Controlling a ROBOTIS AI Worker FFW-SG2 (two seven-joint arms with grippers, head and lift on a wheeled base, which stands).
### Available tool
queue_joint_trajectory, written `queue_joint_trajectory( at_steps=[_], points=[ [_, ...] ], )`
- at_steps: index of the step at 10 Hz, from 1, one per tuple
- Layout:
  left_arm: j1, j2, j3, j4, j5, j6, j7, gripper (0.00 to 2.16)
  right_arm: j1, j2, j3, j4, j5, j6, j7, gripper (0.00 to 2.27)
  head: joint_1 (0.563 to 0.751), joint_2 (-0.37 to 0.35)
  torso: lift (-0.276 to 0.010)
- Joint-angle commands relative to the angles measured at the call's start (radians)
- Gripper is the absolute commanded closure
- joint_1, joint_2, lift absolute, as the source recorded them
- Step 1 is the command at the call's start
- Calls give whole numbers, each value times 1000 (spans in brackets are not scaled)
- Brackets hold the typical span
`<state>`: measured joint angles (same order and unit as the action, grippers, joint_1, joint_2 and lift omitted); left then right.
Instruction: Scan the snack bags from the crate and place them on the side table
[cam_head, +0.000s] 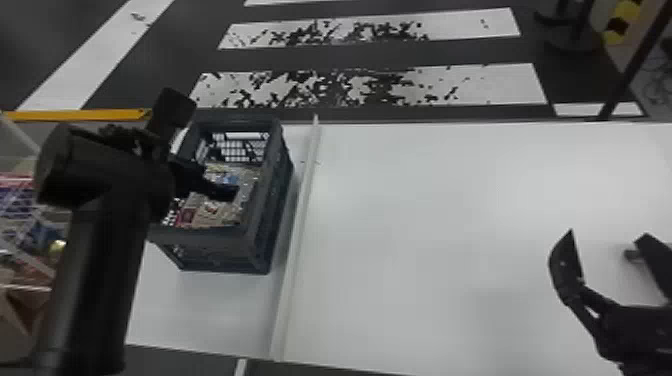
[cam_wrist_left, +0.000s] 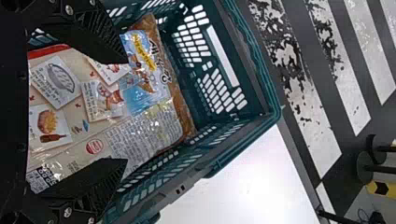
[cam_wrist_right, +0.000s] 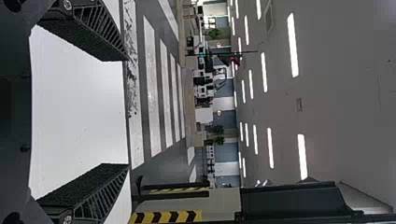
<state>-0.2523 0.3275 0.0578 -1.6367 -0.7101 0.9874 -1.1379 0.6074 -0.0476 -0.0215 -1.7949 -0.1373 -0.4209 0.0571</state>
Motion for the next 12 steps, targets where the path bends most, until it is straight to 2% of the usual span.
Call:
queue_joint_trajectory(
  at_steps=[1, 3, 8, 9, 10, 11, 12],
  points=[
    [-19, 1, -15, 44, -12, -3, 4, 124, 0, 0, 0, 0, 1, 3, 1, 66, 695, 160, -95],
    [-58, 2, -72, 126, -37, -12, 9, 113, 0, 0, 0, -1, -1, 3, 4, 70, 695, 163, -95],
    [-128, -8, -181, 318, -40, -37, 27, 107, 0, 0, 0, 0, -7, 3, 18, 76, 695, 147, -95],
    [-150, -10, -200, 356, -49, -34, 7, 252, 0, 0, 0, 0, -7, 3, 18, 76, 695, 144, -95],
    [-157, -13, -200, 371, -52, -34, -16, 515, -2, 0, 0, 3, -7, 3, 18, 76, 695, 139, -95],
    [-160, -11, -199, 371, -52, -34, -33, 657, -2, 0, -2, 3, -8, 3, 18, 76, 695, 135, -95],
    [-162, -13, -185, 364, -46, -19, -39, 1379, -2, 2, 0, 3, -8, 3, 20, 76, 695, 131, -95]
  ],
)
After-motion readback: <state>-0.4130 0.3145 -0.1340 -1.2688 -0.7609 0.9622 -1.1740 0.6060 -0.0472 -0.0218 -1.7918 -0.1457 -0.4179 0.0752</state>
